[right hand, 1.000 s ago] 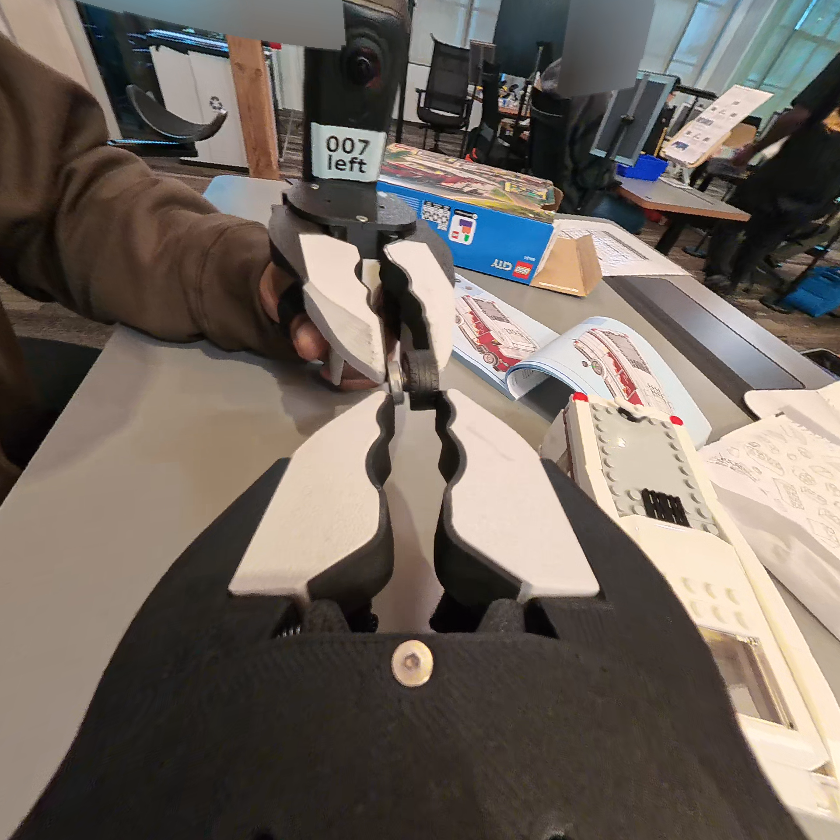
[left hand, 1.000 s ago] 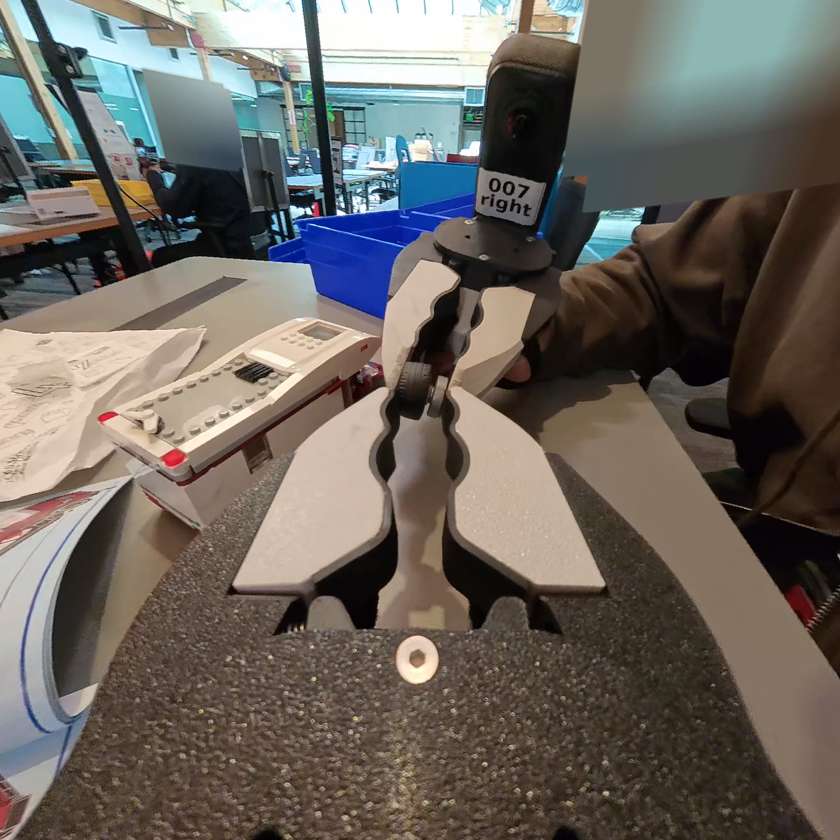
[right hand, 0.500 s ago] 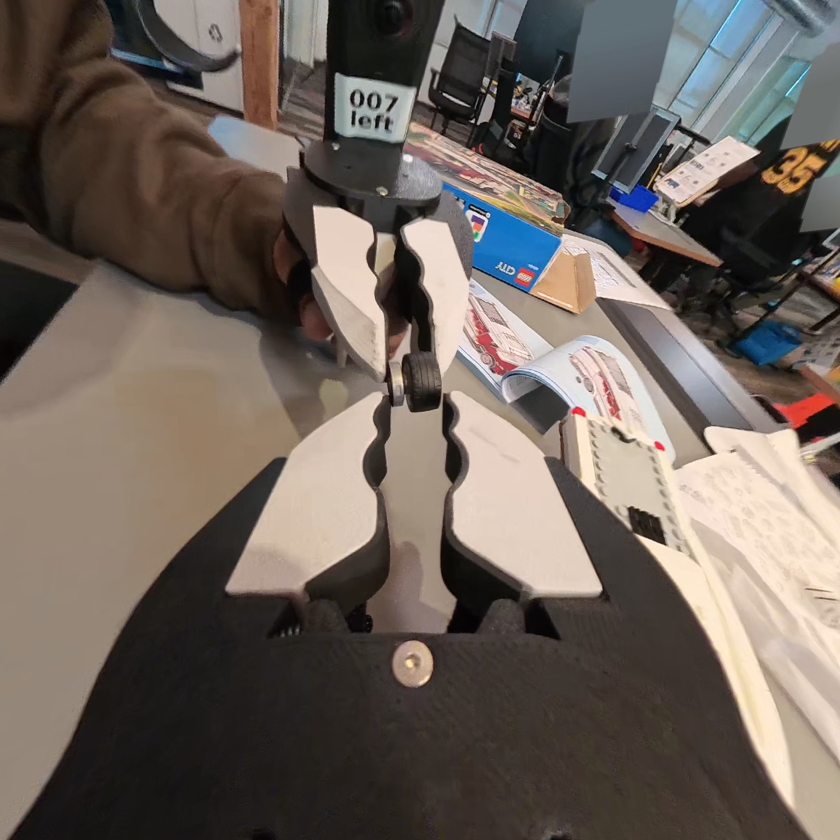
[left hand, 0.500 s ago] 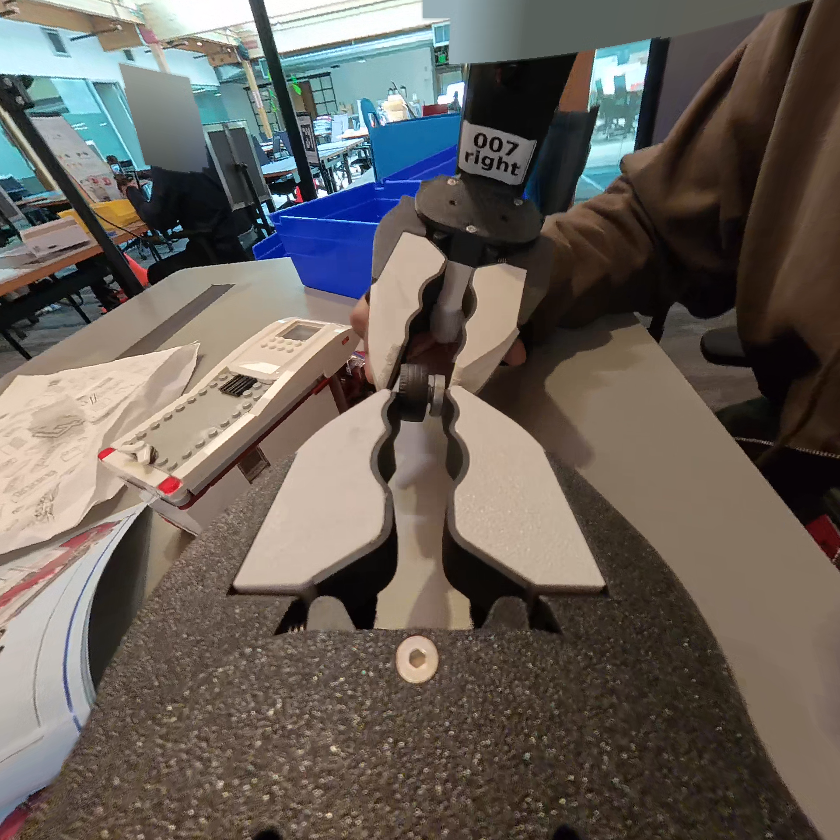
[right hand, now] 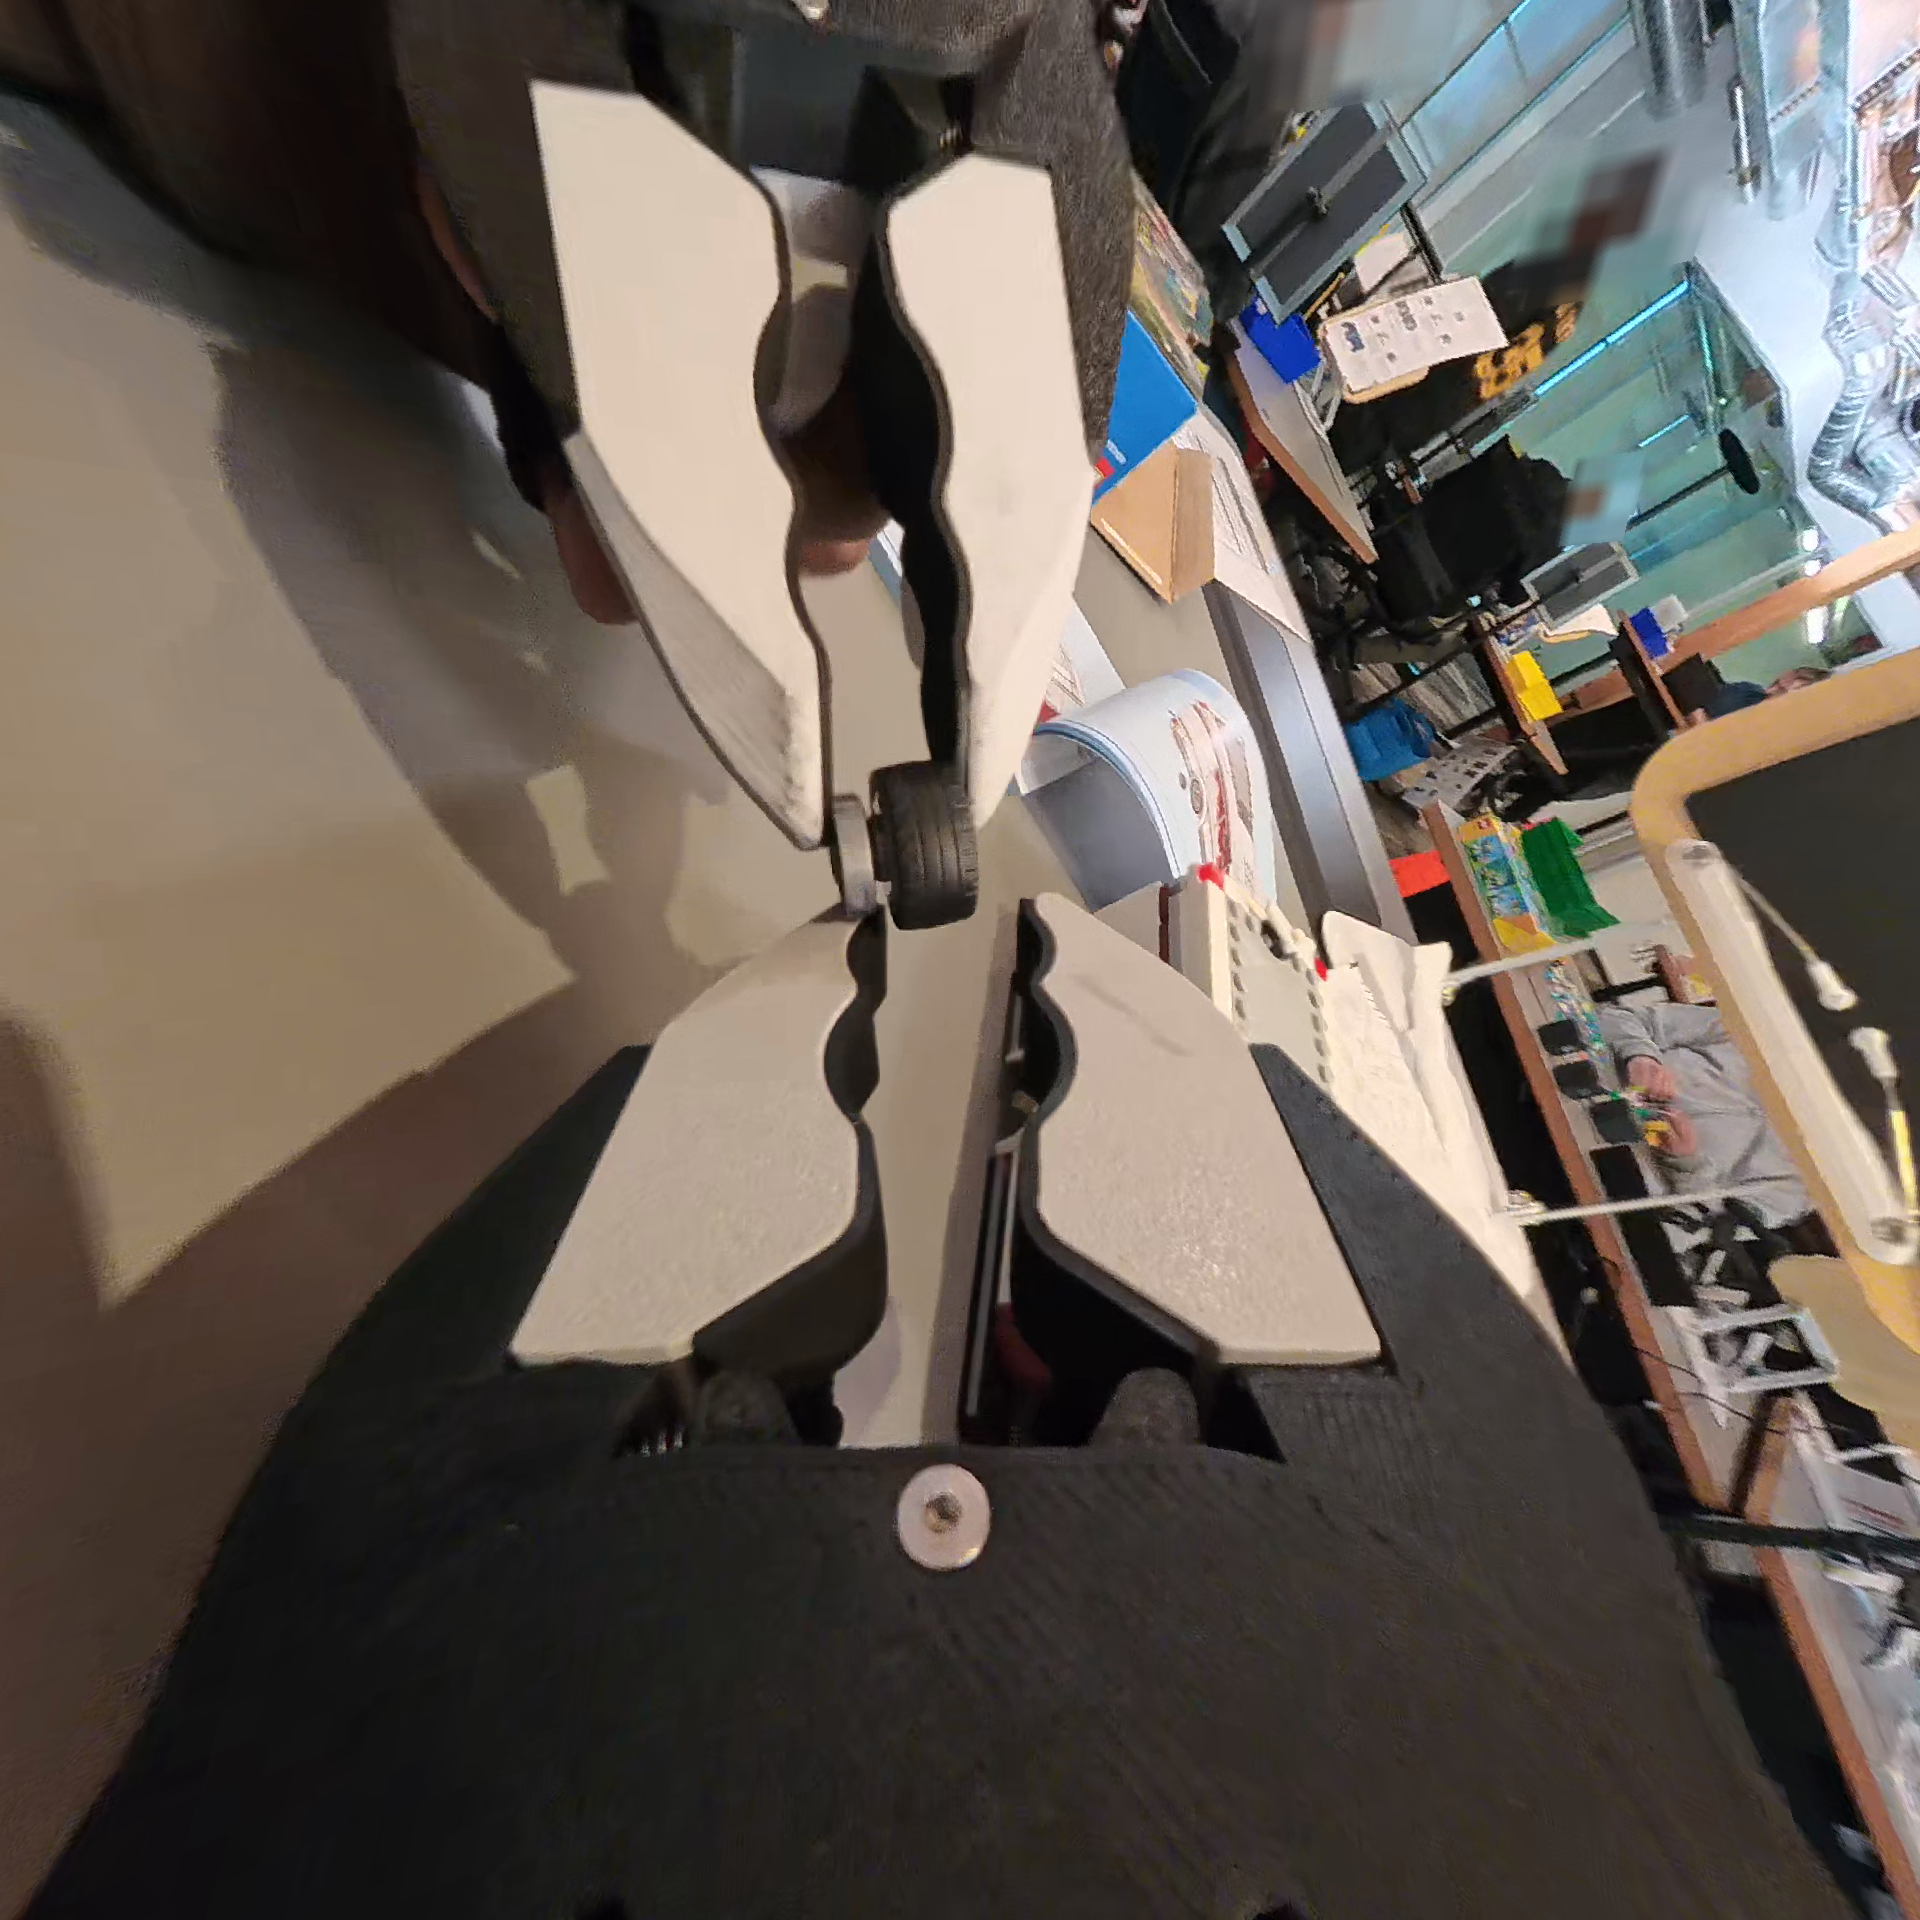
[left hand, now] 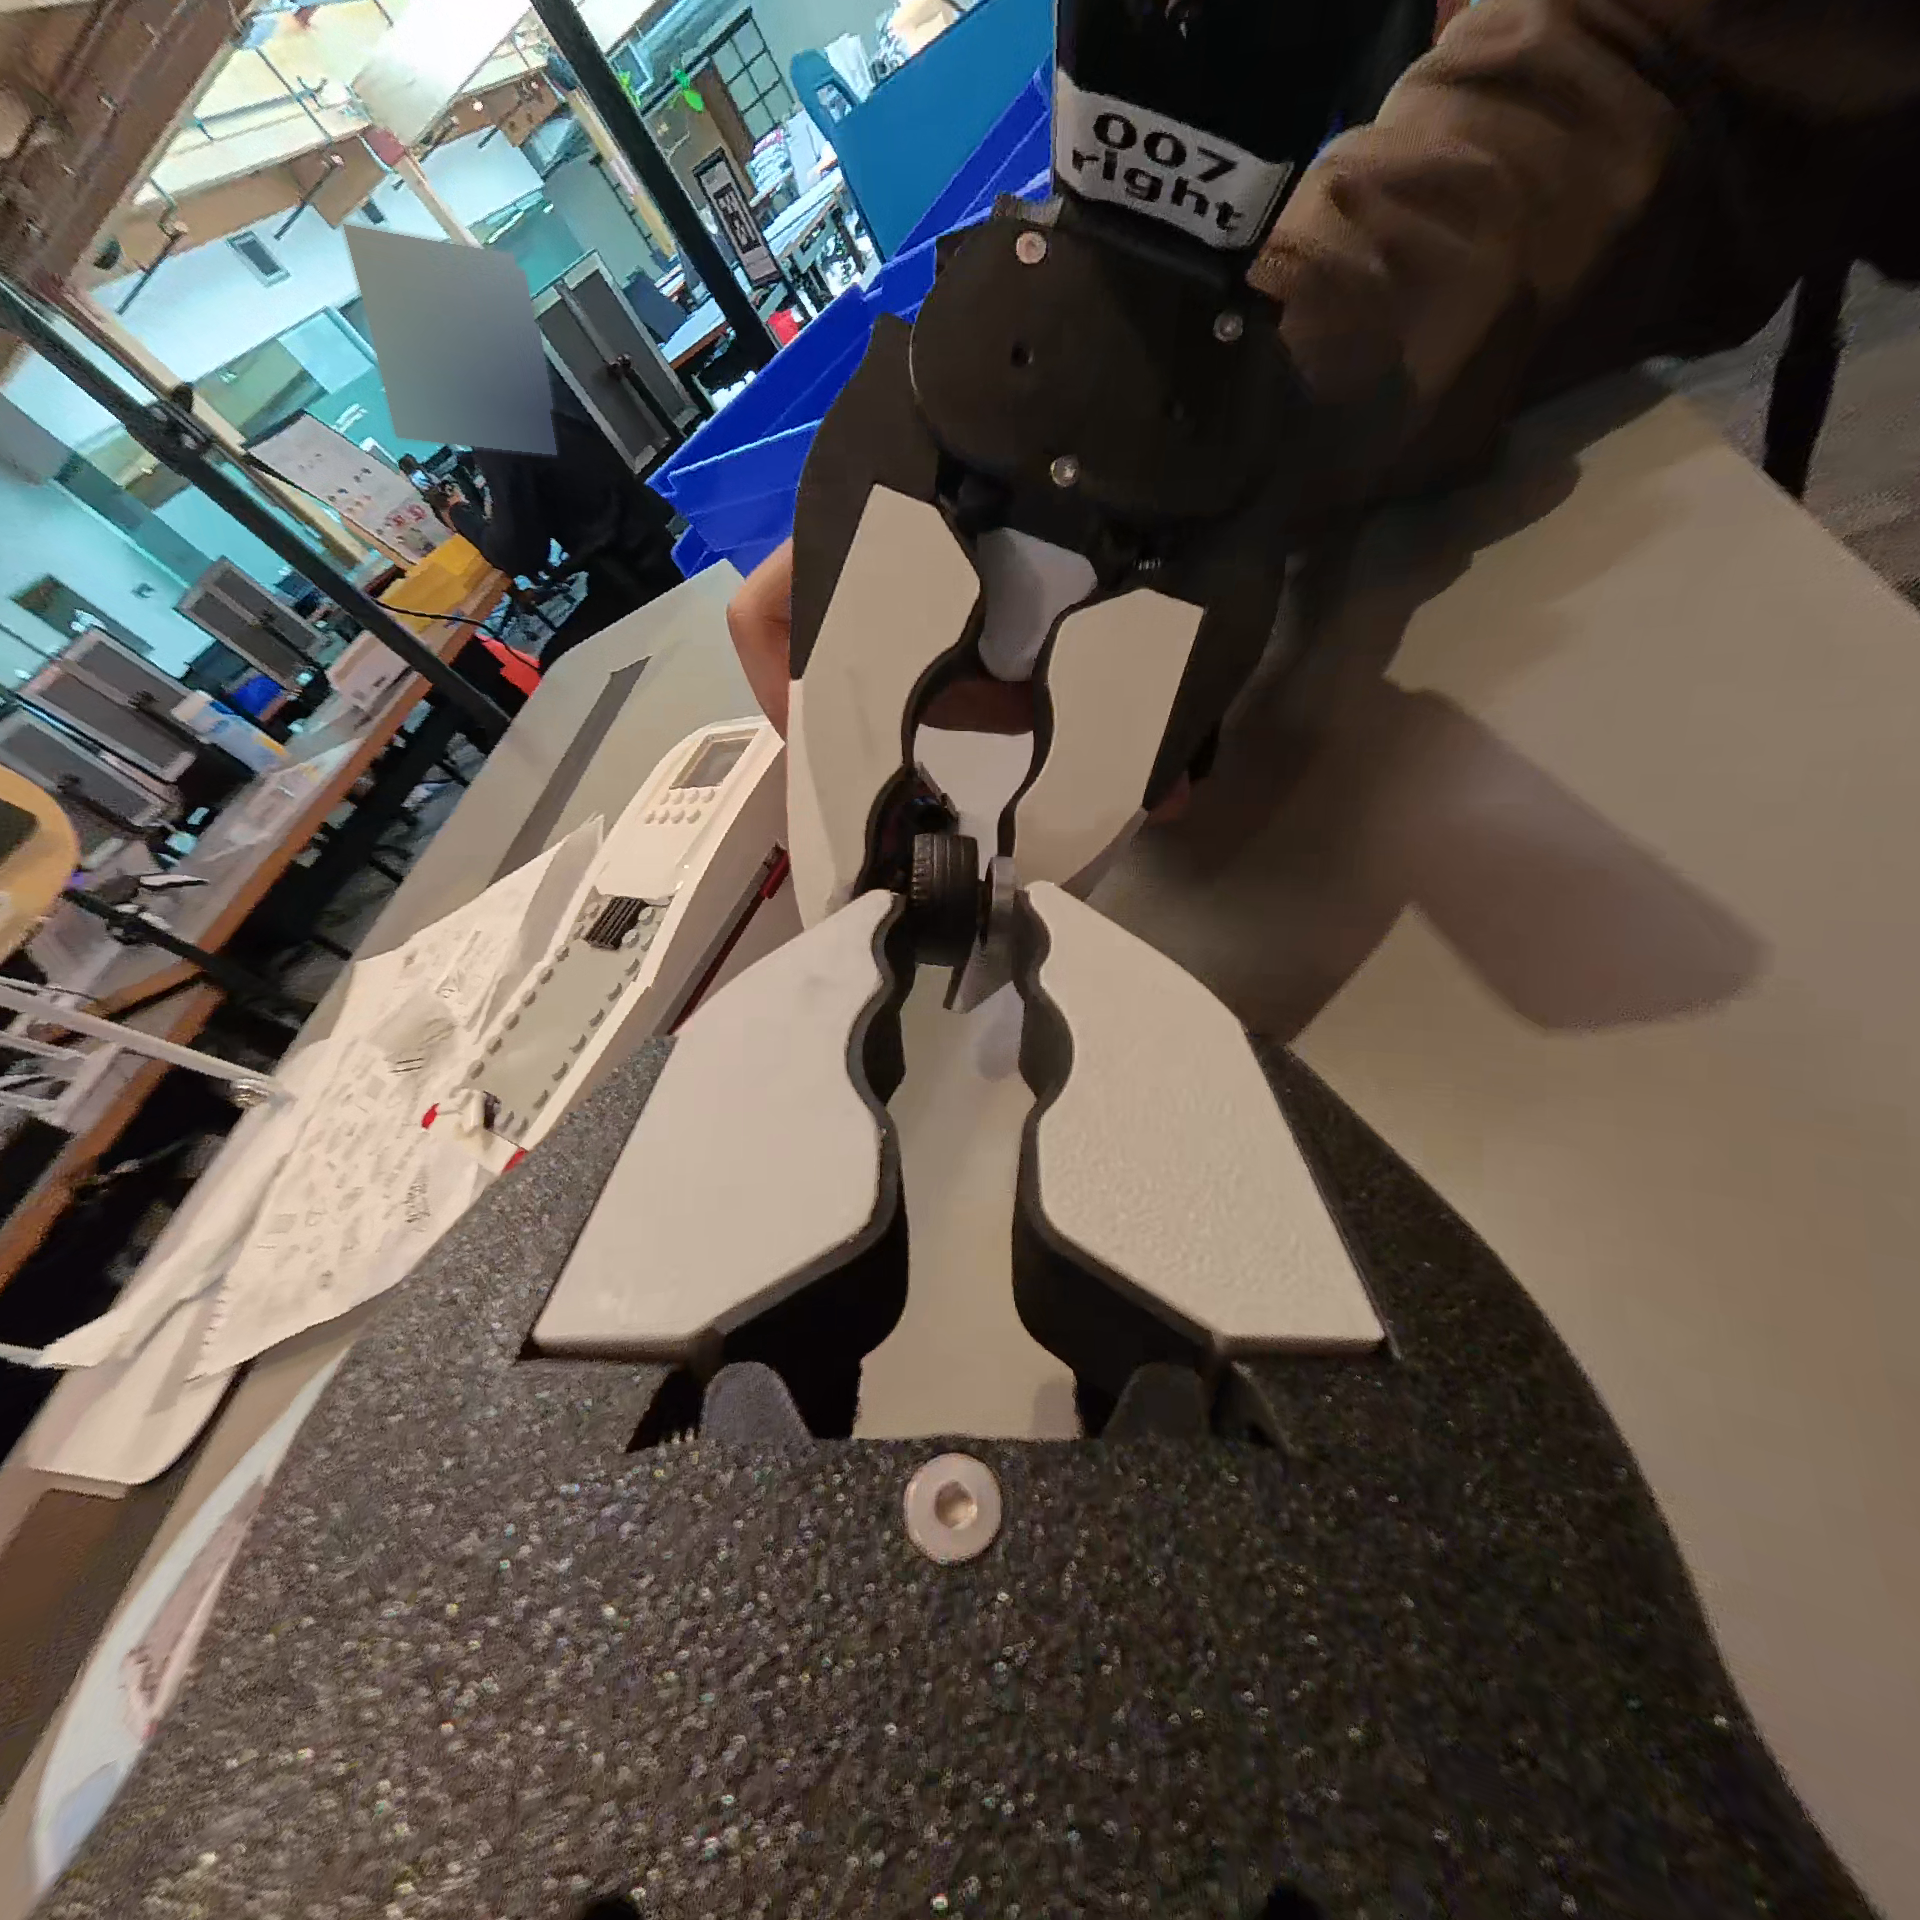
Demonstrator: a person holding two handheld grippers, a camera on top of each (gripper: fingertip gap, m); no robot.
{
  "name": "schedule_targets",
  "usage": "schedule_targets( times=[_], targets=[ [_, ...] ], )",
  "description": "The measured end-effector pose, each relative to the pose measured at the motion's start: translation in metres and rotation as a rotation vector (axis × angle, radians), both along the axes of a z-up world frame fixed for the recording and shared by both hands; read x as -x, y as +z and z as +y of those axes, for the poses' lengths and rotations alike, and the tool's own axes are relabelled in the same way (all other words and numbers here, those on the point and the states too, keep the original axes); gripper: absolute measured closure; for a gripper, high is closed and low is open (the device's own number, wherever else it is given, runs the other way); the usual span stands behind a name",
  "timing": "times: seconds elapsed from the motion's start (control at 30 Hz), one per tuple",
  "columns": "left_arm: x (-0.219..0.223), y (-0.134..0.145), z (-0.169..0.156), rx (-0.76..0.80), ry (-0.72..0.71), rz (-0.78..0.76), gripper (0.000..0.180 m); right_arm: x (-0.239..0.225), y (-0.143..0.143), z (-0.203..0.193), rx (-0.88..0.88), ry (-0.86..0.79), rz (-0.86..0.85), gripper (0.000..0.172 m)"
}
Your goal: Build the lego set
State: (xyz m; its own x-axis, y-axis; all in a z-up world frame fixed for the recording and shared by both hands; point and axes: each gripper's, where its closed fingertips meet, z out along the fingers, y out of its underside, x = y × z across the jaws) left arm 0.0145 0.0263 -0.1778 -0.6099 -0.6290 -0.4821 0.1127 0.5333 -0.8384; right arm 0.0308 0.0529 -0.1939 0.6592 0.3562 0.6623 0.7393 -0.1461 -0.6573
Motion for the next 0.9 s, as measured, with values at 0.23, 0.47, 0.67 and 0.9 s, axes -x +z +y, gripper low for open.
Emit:
schedule_targets(
  times=[0.23, 0.47, 0.67, 0.9],
  targets=[
    [0.000, -0.002, -0.006, -0.104, 0.020, -0.056, 0.162, 0.002, -0.008, 0.001, 0.001, -0.020, -0.129, 0.148],
    [0.000, -0.005, -0.012, -0.134, 0.019, -0.073, 0.162, 0.008, -0.009, 0.002, -0.015, -0.023, -0.182, 0.150],
    [-0.004, 0.004, -0.012, -0.099, 0.068, -0.131, 0.162, 0.003, -0.001, 0.003, -0.037, -0.052, -0.170, 0.153],
    [-0.006, 0.010, -0.009, -0.108, 0.124, -0.200, 0.163, -0.004, 0.007, 0.005, -0.064, -0.120, -0.181, 0.154]
  ],
)
